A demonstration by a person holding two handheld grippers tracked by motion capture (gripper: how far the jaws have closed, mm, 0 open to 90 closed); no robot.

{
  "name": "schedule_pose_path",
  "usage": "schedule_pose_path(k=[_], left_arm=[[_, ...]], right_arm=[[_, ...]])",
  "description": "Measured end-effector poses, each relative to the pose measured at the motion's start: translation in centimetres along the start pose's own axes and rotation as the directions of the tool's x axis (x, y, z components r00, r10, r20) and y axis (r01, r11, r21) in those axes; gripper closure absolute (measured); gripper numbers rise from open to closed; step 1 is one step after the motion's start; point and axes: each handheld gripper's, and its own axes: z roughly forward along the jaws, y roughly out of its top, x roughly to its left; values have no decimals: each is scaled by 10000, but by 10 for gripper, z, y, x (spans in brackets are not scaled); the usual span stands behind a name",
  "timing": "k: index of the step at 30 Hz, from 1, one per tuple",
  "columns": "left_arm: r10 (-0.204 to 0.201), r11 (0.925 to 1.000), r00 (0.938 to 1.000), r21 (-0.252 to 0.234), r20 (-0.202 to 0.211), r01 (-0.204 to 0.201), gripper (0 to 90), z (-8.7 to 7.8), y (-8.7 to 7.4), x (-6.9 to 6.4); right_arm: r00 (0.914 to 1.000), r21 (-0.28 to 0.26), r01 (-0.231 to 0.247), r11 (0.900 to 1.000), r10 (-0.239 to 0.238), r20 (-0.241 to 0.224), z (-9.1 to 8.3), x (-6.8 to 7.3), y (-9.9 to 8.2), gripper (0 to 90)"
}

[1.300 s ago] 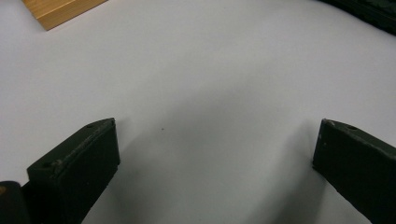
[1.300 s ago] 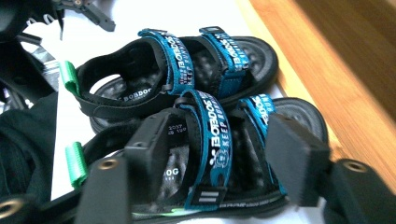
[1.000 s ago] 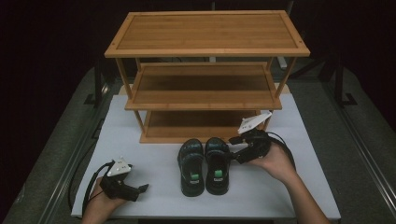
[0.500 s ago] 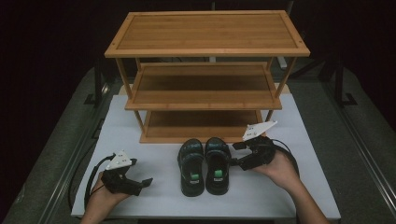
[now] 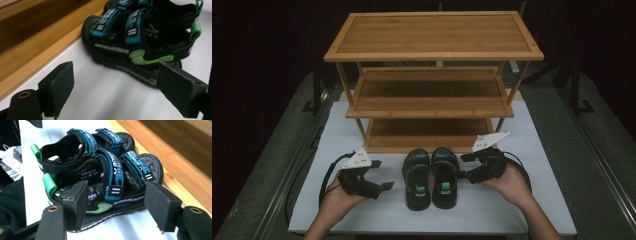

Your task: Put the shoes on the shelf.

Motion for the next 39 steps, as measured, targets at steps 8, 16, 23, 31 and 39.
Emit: schedule_pose_path(k=[8,16,23,31,39], left_arm=[[288,9996,9973,0,679,-289,285,15,22,1],[611,9980,9931,89,1004,-623,332,32,36,-2],[730,9962,9883,373,1337,-787,409,46,43,-2],[766,9930,9832,766,1655,-902,523,58,39,-6],[916,9919,9832,723,1576,-1041,620,62,38,-5]], right_arm=[[9999,-95,-51,9999,50,-120,2,-1,1,434],[9999,-182,-89,9998,87,-120,7,1,2,469],[9999,-152,-83,9998,81,-124,14,1,3,498],[9997,156,-153,9998,156,-198,24,1,-1,550],[9994,26,-271,9996,272,-221,28,-1,0,570]])
